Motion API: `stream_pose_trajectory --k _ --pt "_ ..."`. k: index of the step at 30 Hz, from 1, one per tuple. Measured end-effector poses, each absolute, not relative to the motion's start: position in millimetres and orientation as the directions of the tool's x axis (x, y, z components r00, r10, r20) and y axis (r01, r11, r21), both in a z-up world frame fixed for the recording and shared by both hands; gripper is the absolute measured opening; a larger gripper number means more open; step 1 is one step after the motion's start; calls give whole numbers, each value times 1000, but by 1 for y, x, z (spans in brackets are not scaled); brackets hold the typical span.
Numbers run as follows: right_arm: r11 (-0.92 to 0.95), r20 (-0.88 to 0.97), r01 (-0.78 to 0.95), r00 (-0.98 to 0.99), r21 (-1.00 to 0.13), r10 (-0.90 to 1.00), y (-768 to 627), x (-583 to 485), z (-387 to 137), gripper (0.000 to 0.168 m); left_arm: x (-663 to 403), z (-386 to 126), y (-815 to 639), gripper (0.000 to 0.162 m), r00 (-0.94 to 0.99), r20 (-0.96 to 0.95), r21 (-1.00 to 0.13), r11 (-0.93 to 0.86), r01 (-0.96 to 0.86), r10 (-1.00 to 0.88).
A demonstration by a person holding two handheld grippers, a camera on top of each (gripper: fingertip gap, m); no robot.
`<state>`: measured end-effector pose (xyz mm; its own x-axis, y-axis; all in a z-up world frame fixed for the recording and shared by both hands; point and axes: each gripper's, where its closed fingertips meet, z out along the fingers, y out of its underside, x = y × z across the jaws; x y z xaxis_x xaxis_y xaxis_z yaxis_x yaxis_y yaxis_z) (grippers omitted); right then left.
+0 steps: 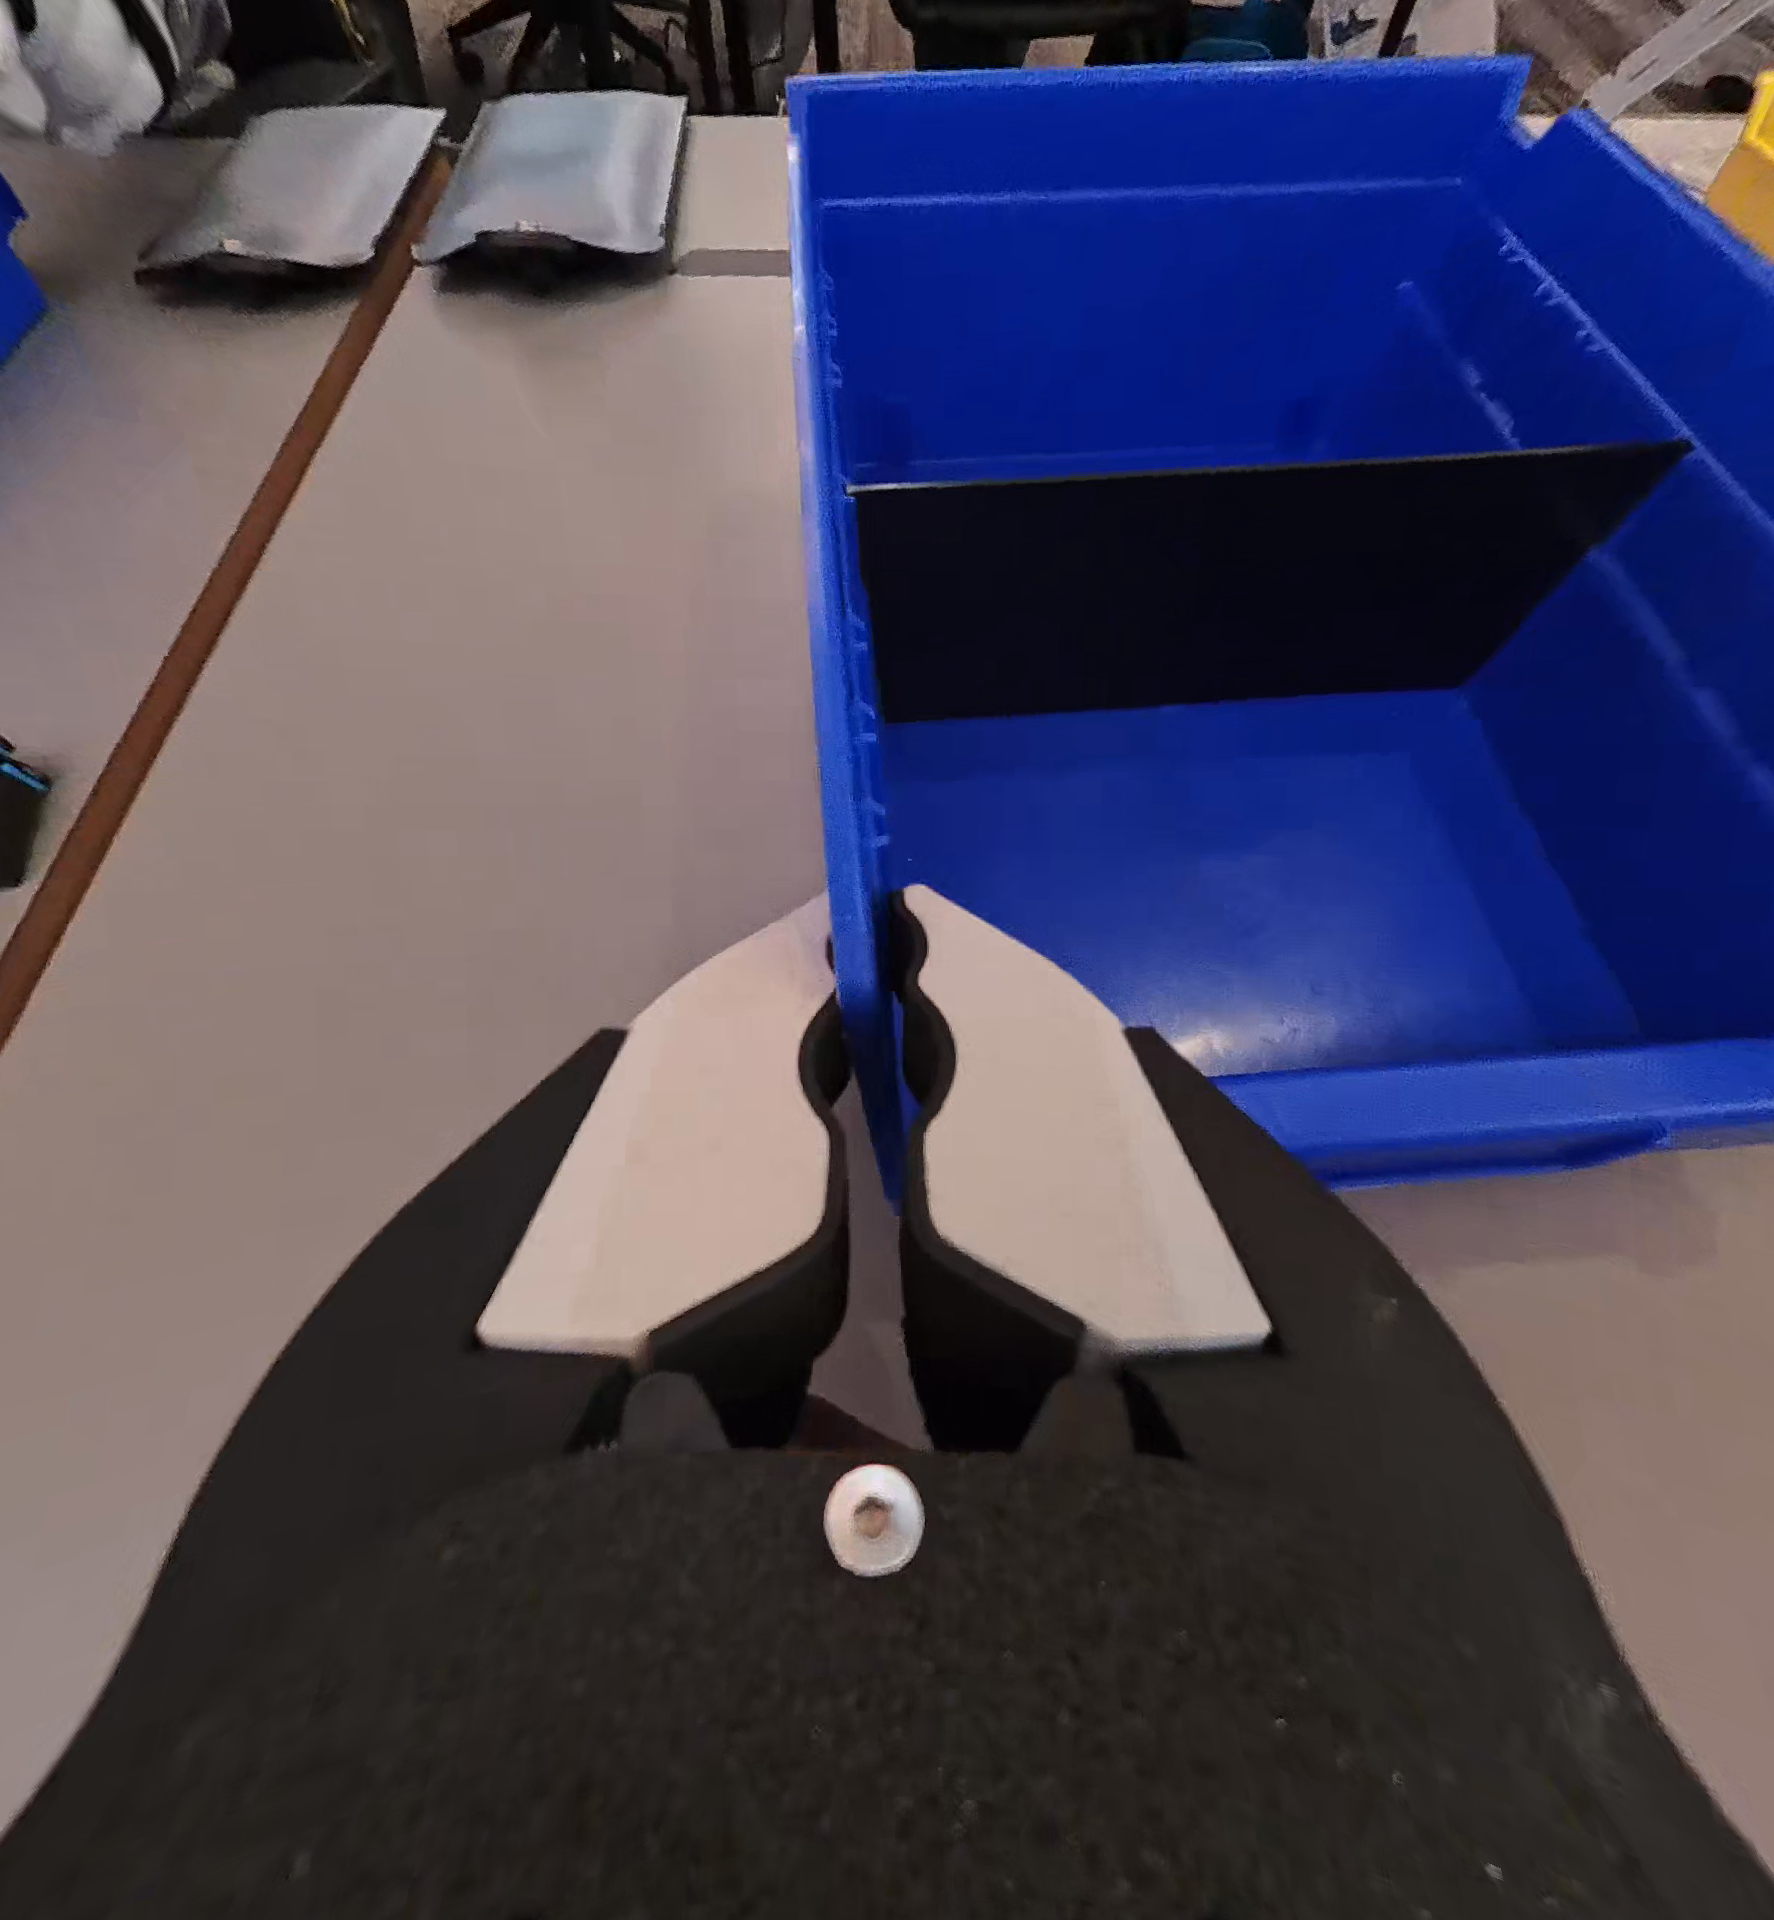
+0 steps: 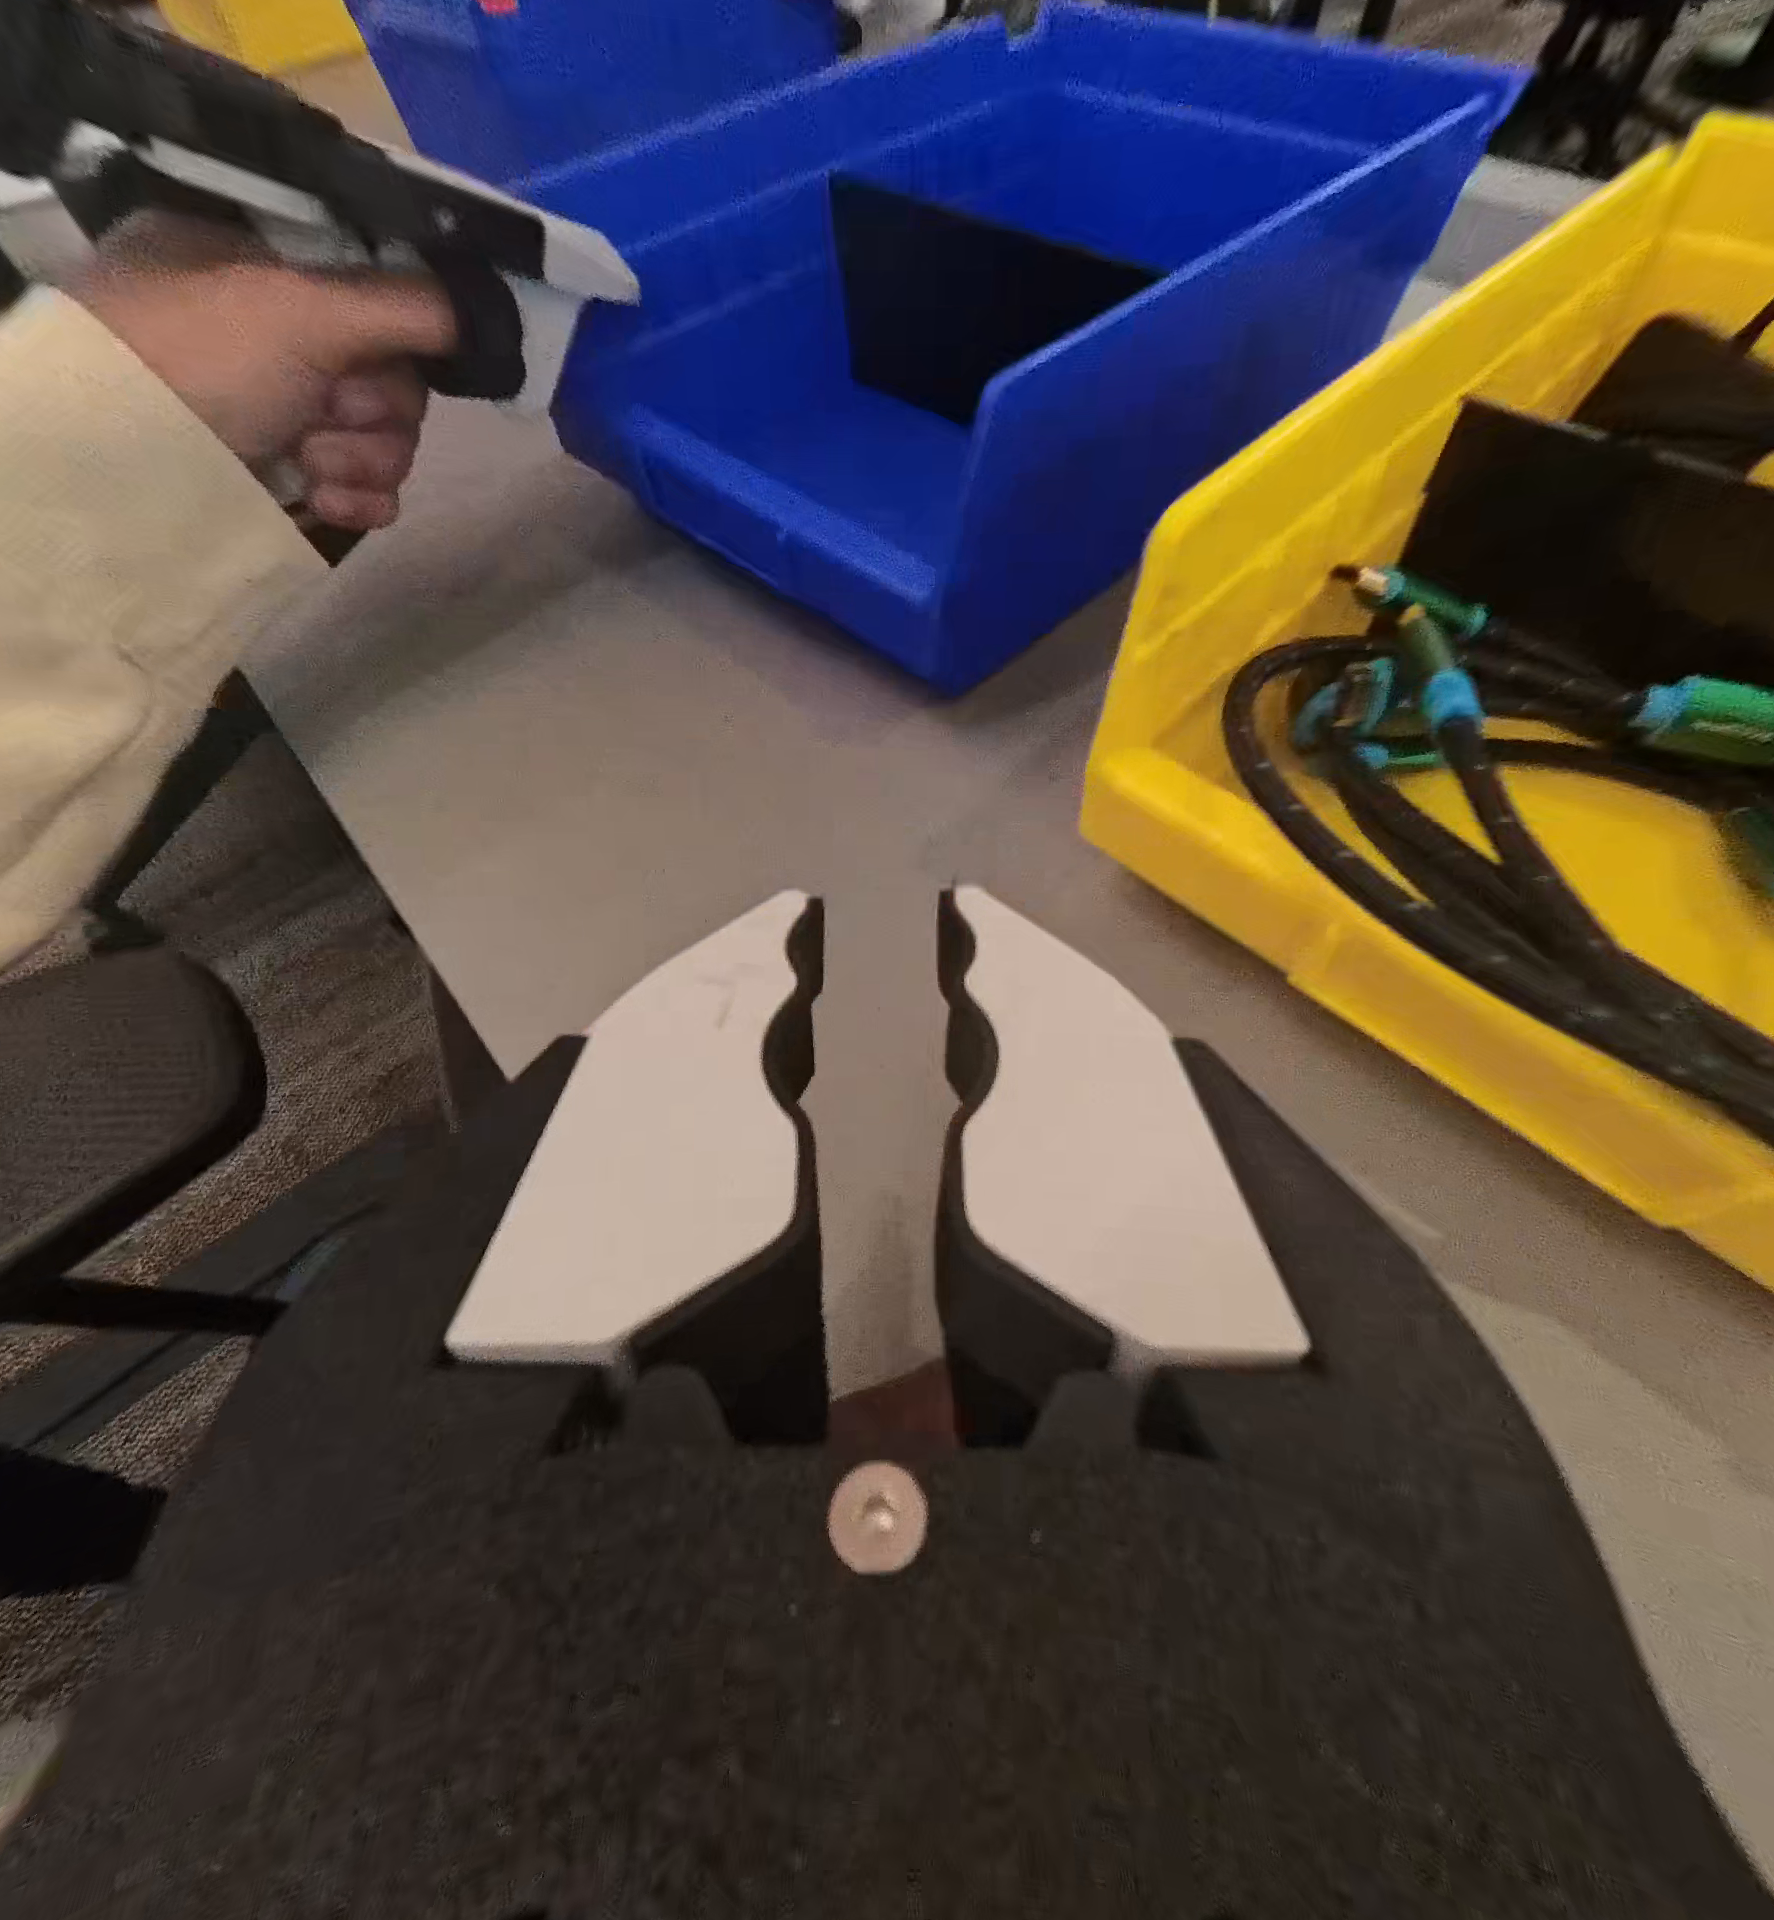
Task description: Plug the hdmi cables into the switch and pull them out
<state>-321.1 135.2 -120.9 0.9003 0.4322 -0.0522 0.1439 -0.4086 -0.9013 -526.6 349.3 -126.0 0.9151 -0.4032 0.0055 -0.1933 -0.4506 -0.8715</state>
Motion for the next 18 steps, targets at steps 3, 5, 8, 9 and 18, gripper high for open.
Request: stream_pose_trajectory --k 3,5,8,9,18 --pt "-449 -45 145 921 -882 387 156 -340 -131 30 -527 -126 322 3 931 -3 -875 -450 -179 -364" --pt "-426 -18 137 940 -894 340 173 -346 -125 35 -527 -126 297 4 934 -11 -874 -450 -183 -358" --pt "-390 -65 50 959 -919 274 192 -352 -110 34 -533 -126 263 4 945 -11 -873 -458 -168 -326" --pt "-391 -71 30 968 -920 240 197 -350 -108 30 -536 -126 254 4 947 -11 -874 -458 -164 -320" --pt "-353 106 177 972 -919 211 194 -355 -98 5 -545 -104 195 6 948 -38 -919 -360 -157 -317"
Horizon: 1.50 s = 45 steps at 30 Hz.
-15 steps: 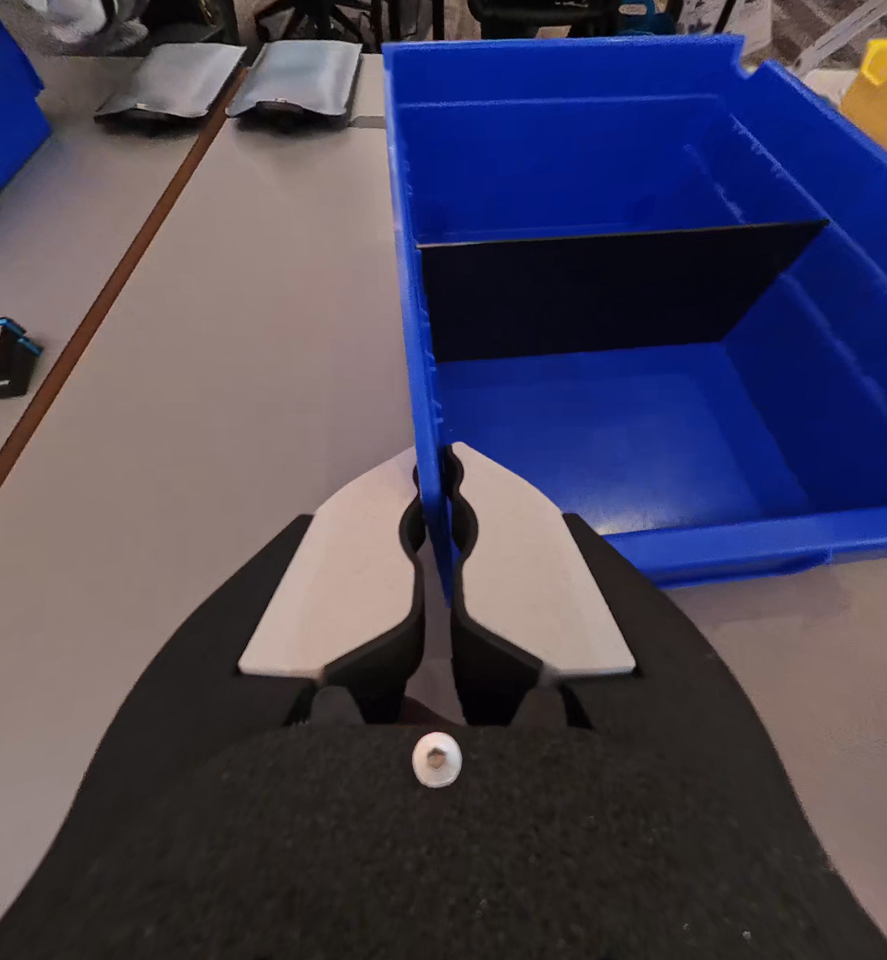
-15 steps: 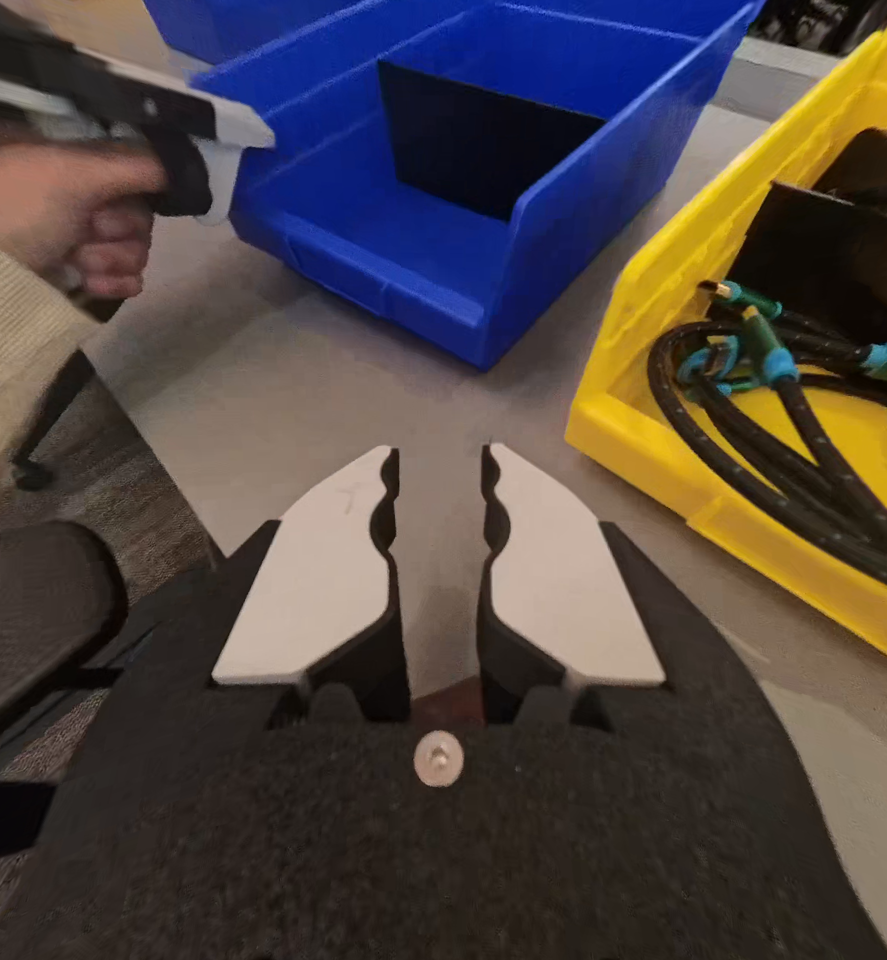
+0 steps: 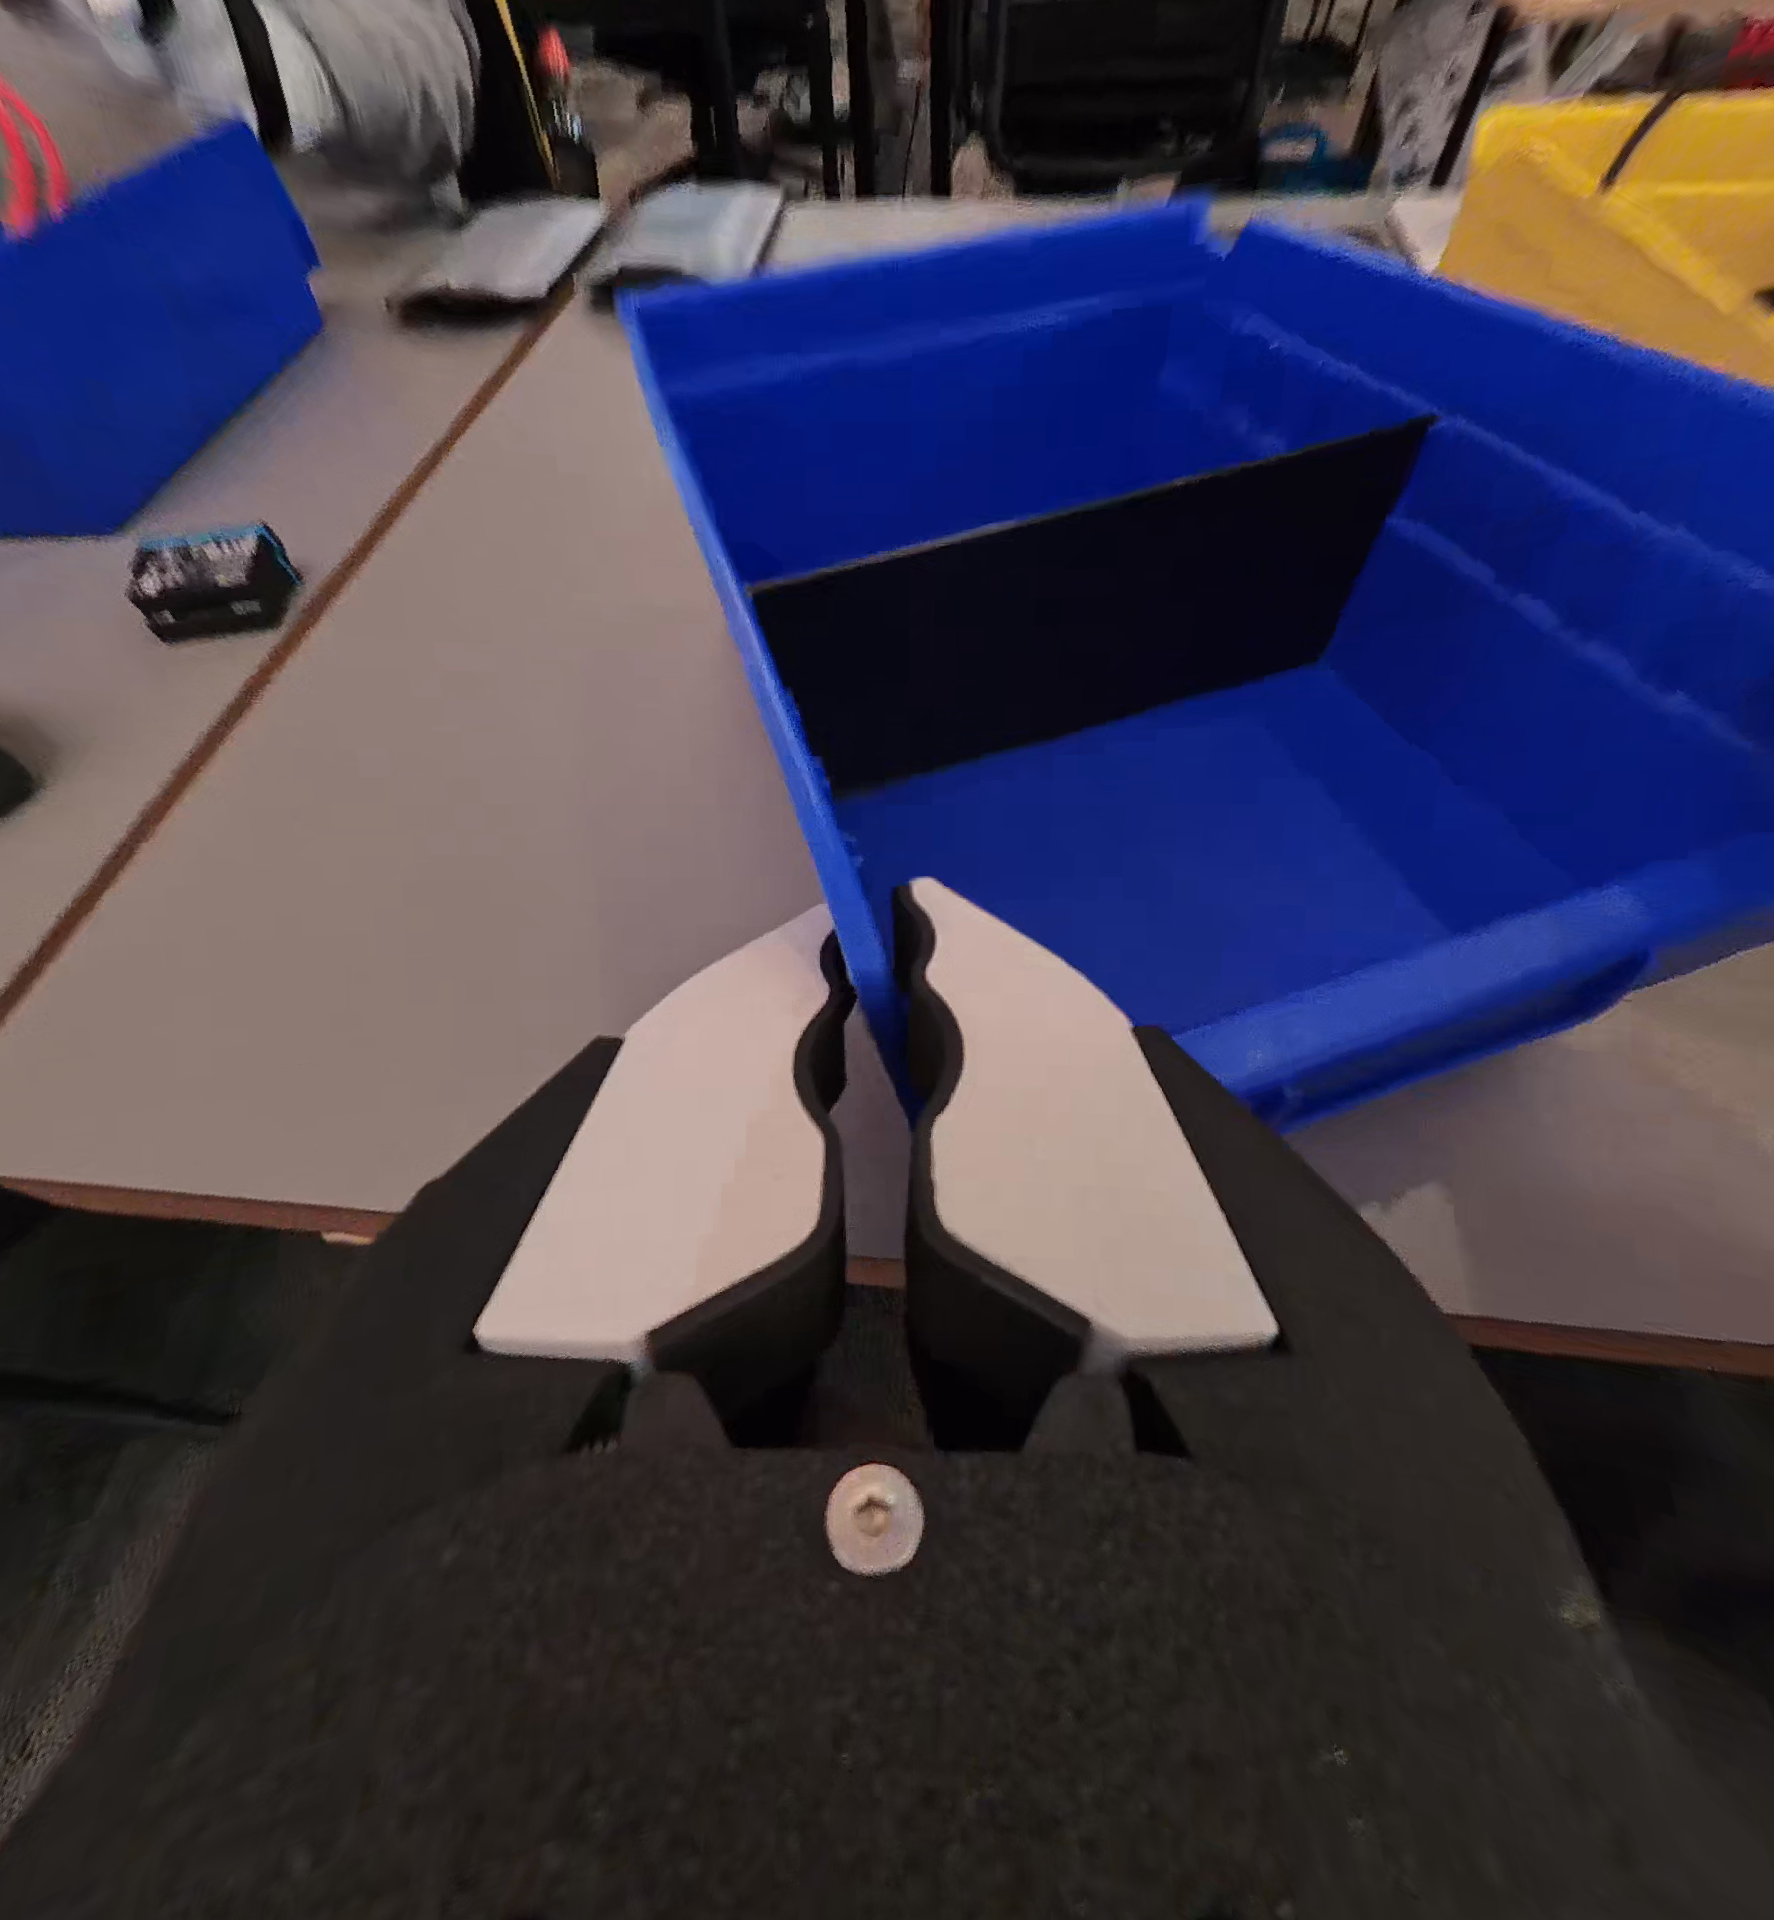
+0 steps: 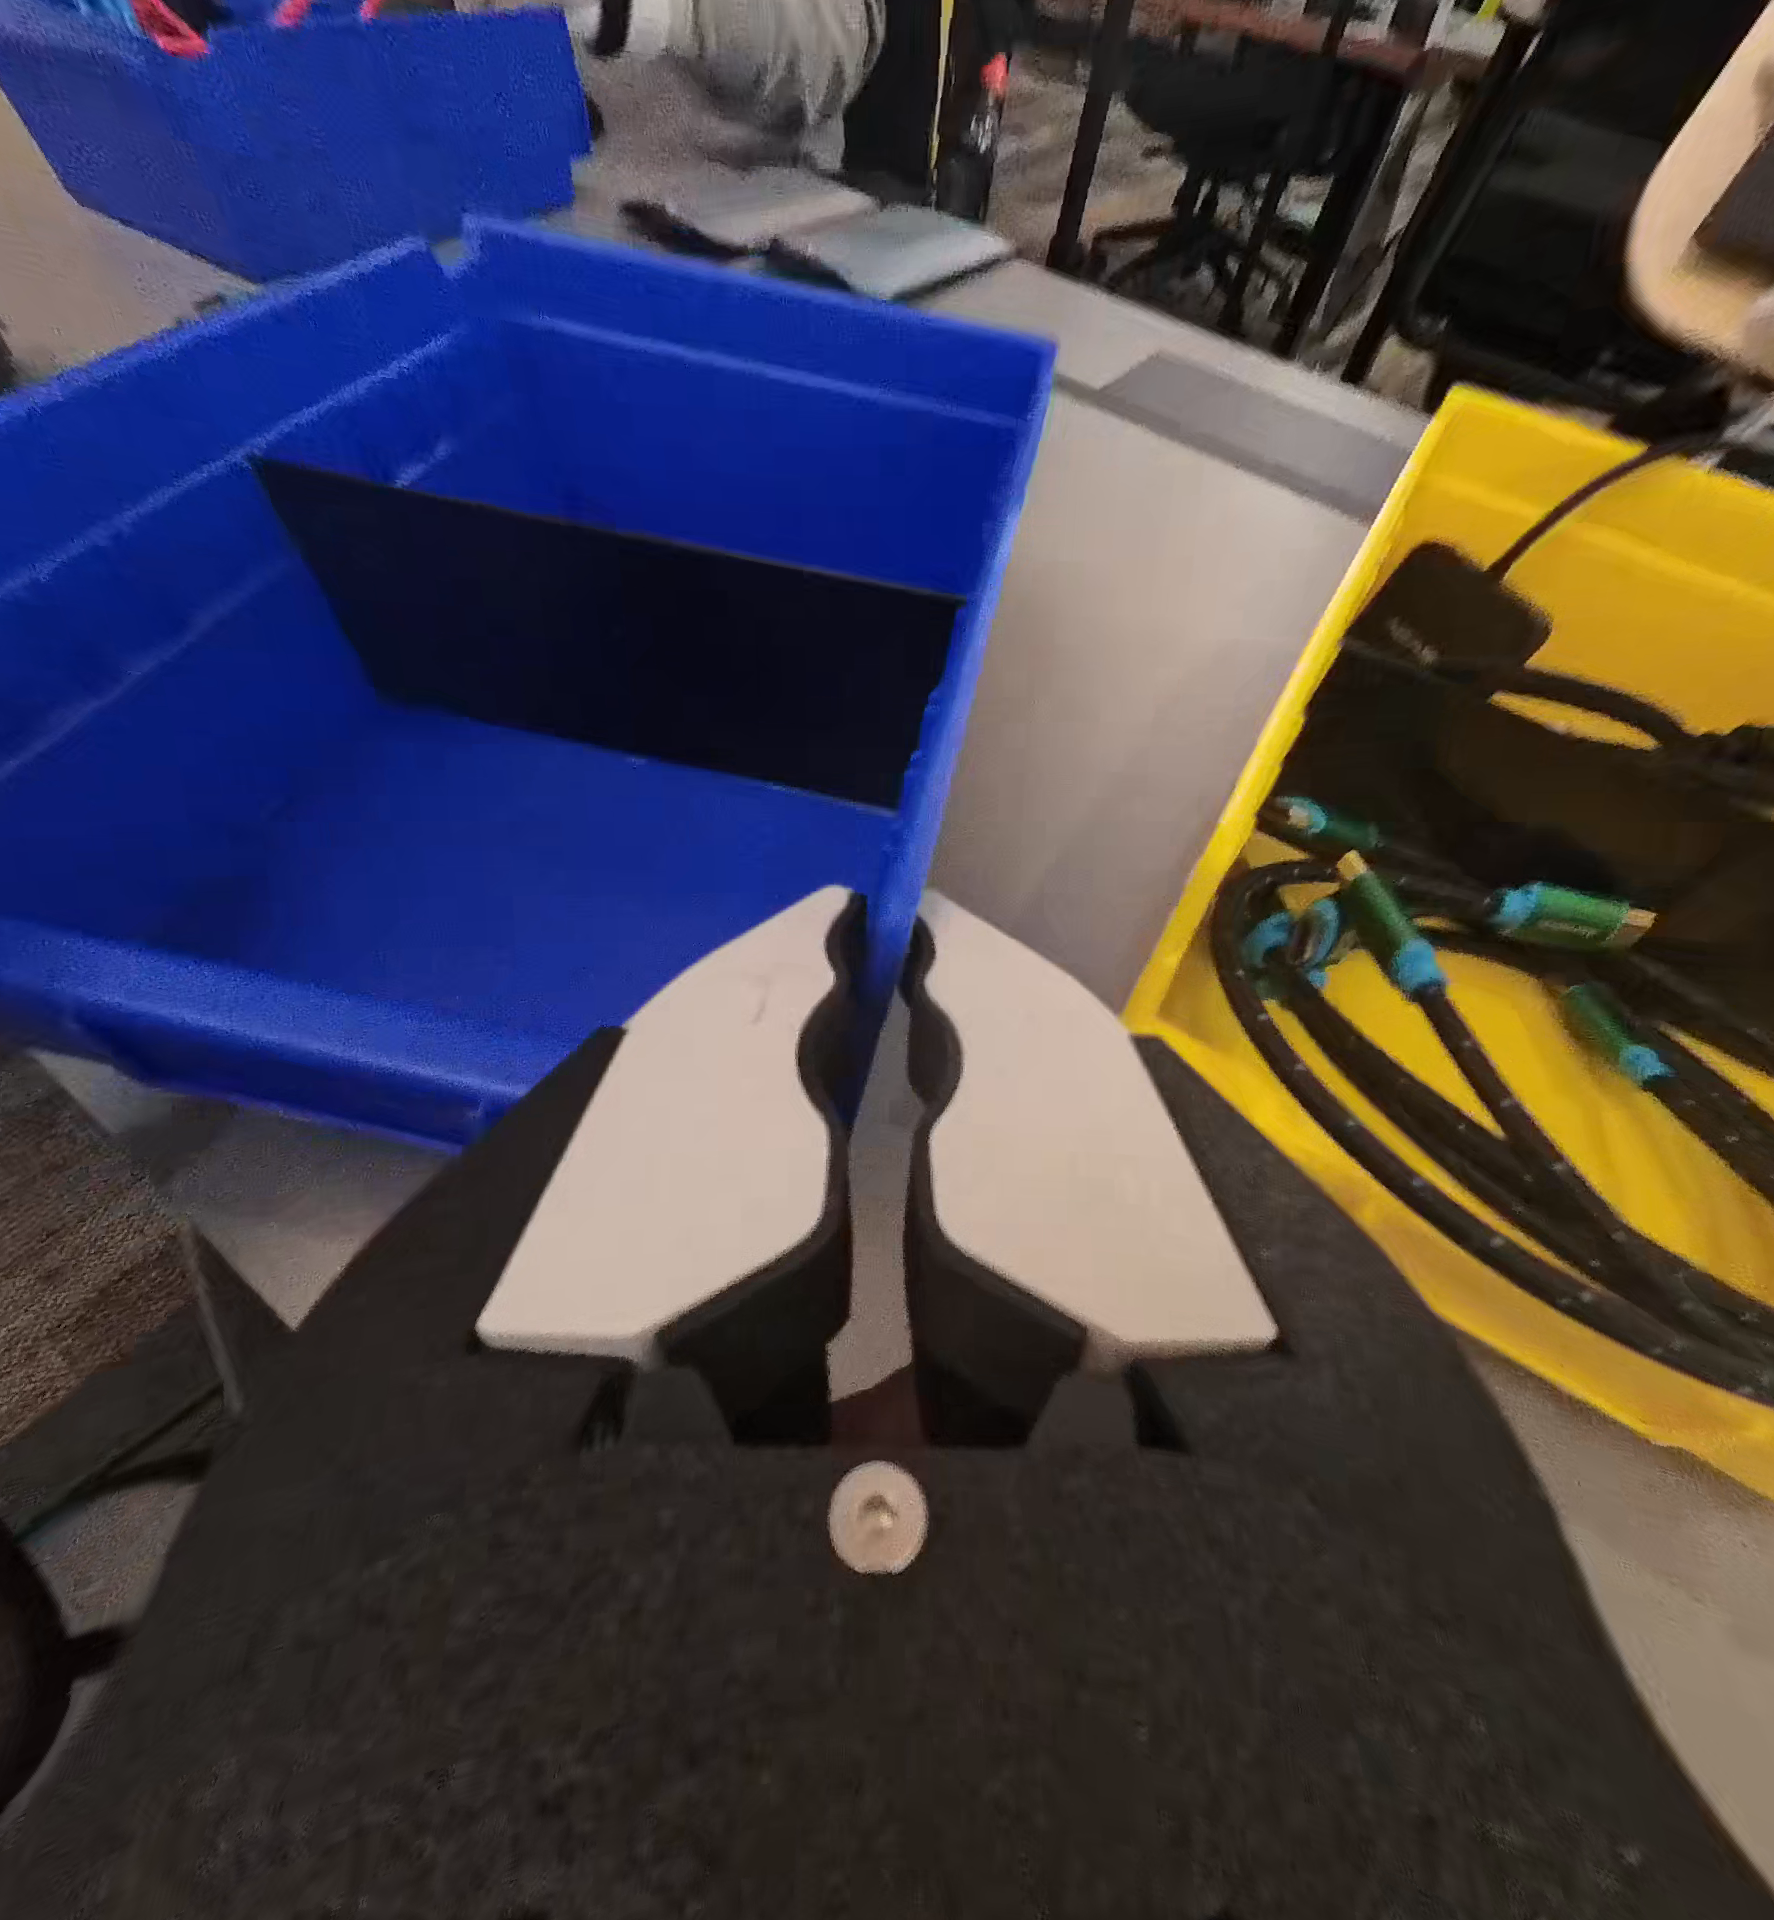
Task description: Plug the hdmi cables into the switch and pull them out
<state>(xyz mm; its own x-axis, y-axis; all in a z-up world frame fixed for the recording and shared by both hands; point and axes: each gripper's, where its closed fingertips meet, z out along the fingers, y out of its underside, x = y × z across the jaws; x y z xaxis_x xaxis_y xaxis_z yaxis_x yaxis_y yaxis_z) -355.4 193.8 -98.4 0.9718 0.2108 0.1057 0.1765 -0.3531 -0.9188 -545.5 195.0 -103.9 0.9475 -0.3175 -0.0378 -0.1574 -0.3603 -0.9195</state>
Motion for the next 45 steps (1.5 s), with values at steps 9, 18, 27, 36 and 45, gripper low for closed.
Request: stream_pose_trajectory --k 9,18,27,36,45 --pt "18 152 151 987 -988 59 155 -286 46 4 -467 41 176 6 922 -113 -989 -43 -139 -371" --pt "-100 115 92 962 -991 -249 112 -7 58 5 -166 63 188 6 754 -161 -971 -32 -235 -637" --pt "-353 72 -72 923 -933 -378 47 209 -89 5 39 -81 134 6 684 -131 -932 -145 -331 -717" --pt "-447 119 -109 883 -888 -453 37 248 -125 10 73 -126 119 13 596 -75 -903 -199 -381 -800" --pt "-404 226 7 839 -915 -496 29 238 -84 20 -13 -82 96 28 409 75 -911 -230 -343 -909"
